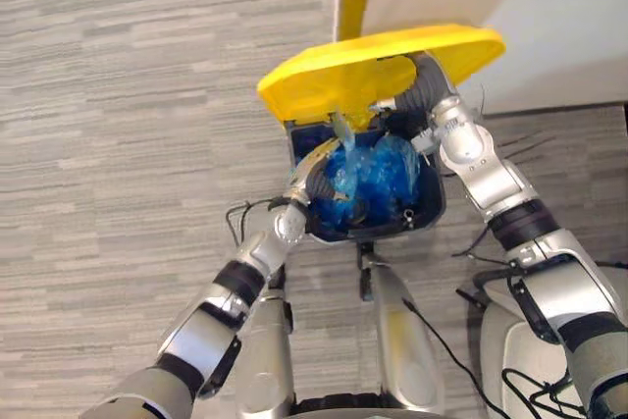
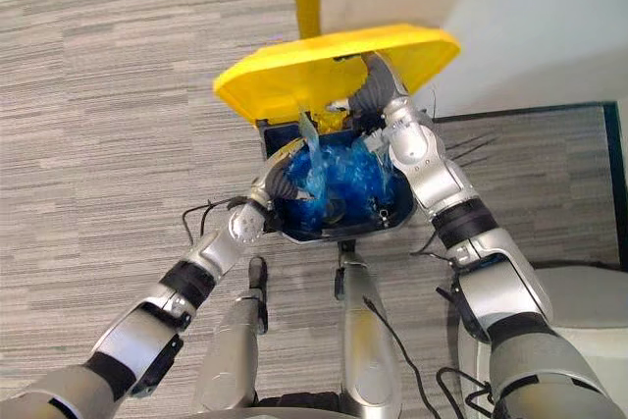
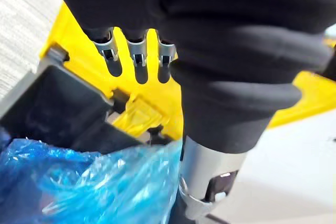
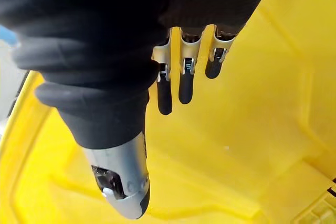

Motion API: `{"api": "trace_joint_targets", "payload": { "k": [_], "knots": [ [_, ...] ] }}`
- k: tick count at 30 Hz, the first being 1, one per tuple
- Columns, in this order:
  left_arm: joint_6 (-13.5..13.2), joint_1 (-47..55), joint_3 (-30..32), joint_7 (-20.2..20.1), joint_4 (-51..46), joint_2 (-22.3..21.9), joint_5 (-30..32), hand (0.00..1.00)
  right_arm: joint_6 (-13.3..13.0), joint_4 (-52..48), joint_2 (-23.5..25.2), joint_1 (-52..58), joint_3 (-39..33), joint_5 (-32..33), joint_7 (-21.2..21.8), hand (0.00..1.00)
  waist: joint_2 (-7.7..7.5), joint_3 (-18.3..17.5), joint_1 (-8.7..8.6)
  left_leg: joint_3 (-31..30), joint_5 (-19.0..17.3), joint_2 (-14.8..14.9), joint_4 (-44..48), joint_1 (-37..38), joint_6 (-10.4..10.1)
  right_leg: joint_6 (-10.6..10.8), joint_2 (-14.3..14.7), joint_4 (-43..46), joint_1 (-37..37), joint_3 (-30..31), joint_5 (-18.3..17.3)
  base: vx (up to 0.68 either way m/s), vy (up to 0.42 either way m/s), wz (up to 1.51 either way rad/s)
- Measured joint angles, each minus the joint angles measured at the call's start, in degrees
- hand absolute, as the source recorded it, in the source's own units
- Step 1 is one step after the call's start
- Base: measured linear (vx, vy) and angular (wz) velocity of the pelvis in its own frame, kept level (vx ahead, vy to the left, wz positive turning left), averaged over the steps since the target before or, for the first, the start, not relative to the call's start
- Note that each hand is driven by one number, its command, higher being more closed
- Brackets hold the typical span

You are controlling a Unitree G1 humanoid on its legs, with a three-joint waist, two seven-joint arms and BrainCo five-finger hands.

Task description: Gather rubbish on tea table into small bin, then transfer packed bag to large trash can.

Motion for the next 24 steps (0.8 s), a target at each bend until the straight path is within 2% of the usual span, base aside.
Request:
{"api": "trace_joint_targets", "payload": {
  "k": [1, 3, 6, 8, 10, 12, 13, 15, 17, 18, 19, 20, 21, 22, 24],
  "knots": [
    [-0.2, 4.5, 1.6, -0.2, -1.2, 0.4, -2.0, 0.0, 0.1, -0.1, 0.1, 3.6, -0.8, -0.1, 0.2, 0.0, 0.66, -2.4, 0.82, -0.1, 0.0, 0.0, -0.2, 0.5, 0.0, -0.1, -0.4, 0.0, 0.6, -0.3, -0.4, 0.06, 0.029, 0.2],
    [-0.9, 10.0, 4.7, -1.3, -3.4, 1.1, -4.4, 0.0, 0.1, -0.1, 0.2, 7.4, -1.3, -0.2, 0.8, 0.0, 1.25, -3.0, 1.14, -0.9, 0.0, -0.1, -0.2, 2.8, 0.0, 0.2, -0.6, 0.0, 4.1, -1.8, -1.2, 0.04, 0.018, 0.33],
    [-1.8, 17.4, 9.0, -4.0, -3.5, 2.9, -8.6, 0.0, 0.1, -0.5, 1.4, 14.5, -4.3, -1.8, 2.7, 0.0, 1.1, -6.3, 1.36, -3.0, -0.1, -0.3, 0.1, 5.6, 0.0, 0.2, -1.6, -0.4, 8.2, -4.0, -2.1, 0.04, 0.033, 0.4],
    [-1.9, 20.7, 12.6, -5.3, -3.1, 3.0, -12.8, 0.0, 0.1, -1.3, 2.5, 17.9, -6.5, -1.8, 3.5, 0.0, 0.94, -6.8, 2.48, -3.2, -0.2, -0.3, 0.6, 7.3, 0.2, 0.2, -1.6, -1.0, 10.7, -4.6, -2.1, 0.03, 0.02, 0.2],
    [-1.9, 23.6, 16.0, -6.6, -1.4, 3.0, -17.3, 0.0, 0.1, -1.3, 3.7, 19.9, -7.3, -2.2, 4.6, 0.0, 0.68, -7.1, 2.81, -3.3, -0.8, -0.5, 2.2, 8.3, 1.0, 0.3, -1.7, -1.6, 12.8, -4.9, -2.2, -0.05, 0.05, 0.08],
    [-1.8, 26.4, 18.6, -8.1, 0.7, 3.0, -20.7, 0.0, 0.1, -1.3, 5.3, 21.8, -8.2, -2.5, 5.4, 0.0, 0.43, -7.3, 3.7, -2.6, -2.4, -0.5, 5.9, 8.1, 1.9, 1.4, -1.6, -2.6, 14.3, -4.5, -1.6, -0.1, 0.095, -0.13],
    [-1.5, 27.7, 19.3, -8.8, 1.4, 2.9, -21.3, 0.0, 0.2, -1.3, 5.9, 22.7, -8.5, -2.7, 5.6, 0.0, 0.08, -7.3, 4.04, -2.2, -2.9, -0.7, 7.2, 8.0, 2.4, 1.6, -1.6, -2.7, 14.5, -4.2, -1.3, -0.11, 0.104, -0.25],
    [-0.6, 31.9, 20.4, -10.3, 2.5, 2.9, -23.1, 0.0, 0.9, -1.3, 8.0, 24.7, -8.5, -4.0, 6.5, 0.0, -1.54, -7.5, 4.39, 0.7, -4.2, -1.4, 10.5, 8.1, 3.9, 2.6, -1.7, -3.0, 14.7, -1.9, -0.2, -0.15, 0.136, -0.48],
    [-0.1, 34.5, 21.1, -11.3, 2.5, 2.6, -24.7, 0.0, 1.0, -1.3, 9.1, 27.1, -8.5, -4.0, 6.6, 0.0, -2.84, -7.4, 4.45, 3.7, -5.8, -2.0, 13.6, 7.8, 5.5, 2.9, -3.2, -3.2, 14.4, -1.8, 0.5, -0.19, 0.19, -0.69],
    [0.4, 35.3, 21.3, -11.6, 2.5, 2.1, -25.6, 0.0, 1.1, -1.4, 9.4, 29.9, -8.9, -4.0, 7.1, 0.0, -3.3, -7.6, 4.62, 5.4, -6.0, -1.3, 12.8, 8.0, 6.4, 3.6, -3.8, -4.5, 14.0, -1.9, -0.3, -0.27, 0.181, -0.82],
    [0.5, 36.0, 22.2, -12.1, 2.4, 1.6, -25.9, 0.0, 1.1, -1.7, 9.9, 32.3, -9.4, -4.0, 7.7, 0.0, -3.24, -7.7, 4.67, 7.6, -4.8, -0.9, 11.4, 7.6, 7.5, 2.4, -4.7, -0.5, 12.3, -1.8, -0.6, -0.25, 0.104, -0.64],
    [0.5, 36.4, 22.8, -12.4, 2.4, 1.2, -26.0, 0.0, 1.1, -1.9, 10.2, 34.2, -10.1, -4.0, 7.9, 0.0, -4.23, -8.3, 4.41, 8.4, -4.3, -1.0, 10.7, 7.7, 7.8, 1.6, -5.3, 4.0, 10.8, -1.5, -1.2, -0.18, 0.054, -0.43],
    [0.7, 36.6, 23.9, -12.5, 2.4, 0.7, -26.1, 0.0, 1.2, -1.9, 11.2, 38.1, -12.1, -4.0, 8.8, 0.0, -4.53, -8.5, 3.67, 8.8, -2.9, -1.0, 8.9, 8.0, 8.1, 0.5, -5.7, 13.6, 9.3, -1.2, -2.3, -0.14, 0.065, -0.25],
    [0.7, 36.7, 24.4, -12.6, 2.0, 0.6, -26.0, 0.0, 1.4, -1.9, 12.0, 42.5, -13.7, -4.0, 9.0, 0.0, -5.05, -9.0, 3.2, 9.0, -1.5, -0.9, 6.7, 8.3, 8.1, 0.0, -5.6, 21.5, 9.0, -1.0, -3.6, -0.11, 0.044, -0.15],
    [0.8, 37.4, 24.6, -12.7, -0.1, 0.6, -26.0, 0.0, 1.6, -1.9, 13.3, 48.8, -15.7, -4.1, 10.0, 0.0, -6.1, -9.9, 2.32, 9.0, 0.2, -0.9, 3.6, 8.2, 7.6, -1.2, -5.5, 29.0, 10.8, 0.1, -4.6, -0.08, -0.078, -0.03]
  ]
}}
